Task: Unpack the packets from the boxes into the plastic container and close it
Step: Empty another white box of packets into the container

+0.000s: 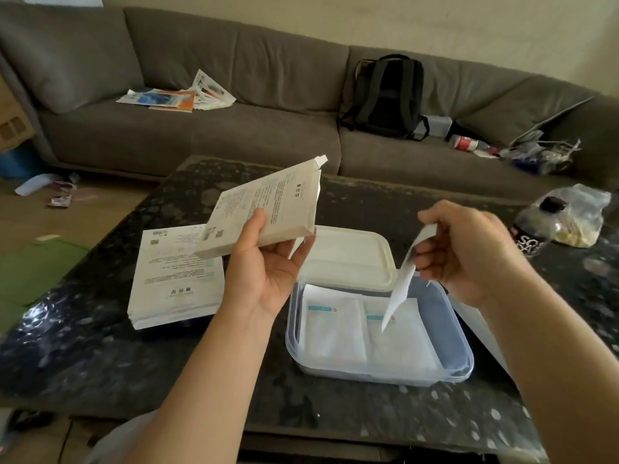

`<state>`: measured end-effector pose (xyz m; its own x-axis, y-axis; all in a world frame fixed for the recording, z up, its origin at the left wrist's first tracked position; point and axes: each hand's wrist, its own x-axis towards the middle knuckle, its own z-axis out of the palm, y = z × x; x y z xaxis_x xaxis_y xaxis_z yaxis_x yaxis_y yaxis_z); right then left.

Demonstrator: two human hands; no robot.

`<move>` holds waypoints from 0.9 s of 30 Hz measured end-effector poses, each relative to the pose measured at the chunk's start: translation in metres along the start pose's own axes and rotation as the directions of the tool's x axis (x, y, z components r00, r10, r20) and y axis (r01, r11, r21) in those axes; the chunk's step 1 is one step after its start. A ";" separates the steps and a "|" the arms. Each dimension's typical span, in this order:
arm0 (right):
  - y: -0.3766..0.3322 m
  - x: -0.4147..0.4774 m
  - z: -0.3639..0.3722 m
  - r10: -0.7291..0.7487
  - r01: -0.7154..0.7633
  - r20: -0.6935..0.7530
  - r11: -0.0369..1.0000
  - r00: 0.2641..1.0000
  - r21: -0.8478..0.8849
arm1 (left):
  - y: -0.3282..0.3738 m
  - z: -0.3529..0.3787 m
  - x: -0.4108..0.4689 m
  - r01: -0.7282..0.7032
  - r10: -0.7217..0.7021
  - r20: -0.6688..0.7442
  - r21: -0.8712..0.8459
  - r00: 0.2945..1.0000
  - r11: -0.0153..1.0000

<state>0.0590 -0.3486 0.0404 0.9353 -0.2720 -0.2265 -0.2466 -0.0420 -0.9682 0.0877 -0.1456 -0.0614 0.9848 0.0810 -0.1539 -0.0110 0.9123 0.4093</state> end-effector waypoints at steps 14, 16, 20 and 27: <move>0.085 0.036 0.017 0.174 -0.148 0.311 0.983 0.934 -0.105 | -0.020 -0.002 0.005 -0.014 0.020 -0.038 0.165 0.999 0.986; 0.094 0.045 0.015 0.082 -0.001 0.218 0.938 0.972 -0.345 | -0.020 -0.002 0.005 -0.023 0.031 -0.044 0.171 0.999 0.985; 0.113 0.060 0.007 -0.145 0.195 0.138 0.536 0.980 -0.822 | -0.019 -0.002 0.004 -0.023 0.033 -0.053 0.178 0.998 0.984; 0.124 0.067 0.015 -0.009 0.098 0.140 0.756 0.990 -0.647 | -0.017 -0.002 0.002 -0.017 0.027 -0.053 0.182 0.998 0.983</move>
<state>0.0952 -0.3572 -0.0965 0.9636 -0.1348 -0.2308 -0.2594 -0.6801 -0.6857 0.0893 -0.1606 -0.0702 0.9736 0.1264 -0.1902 0.0044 0.8225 0.5688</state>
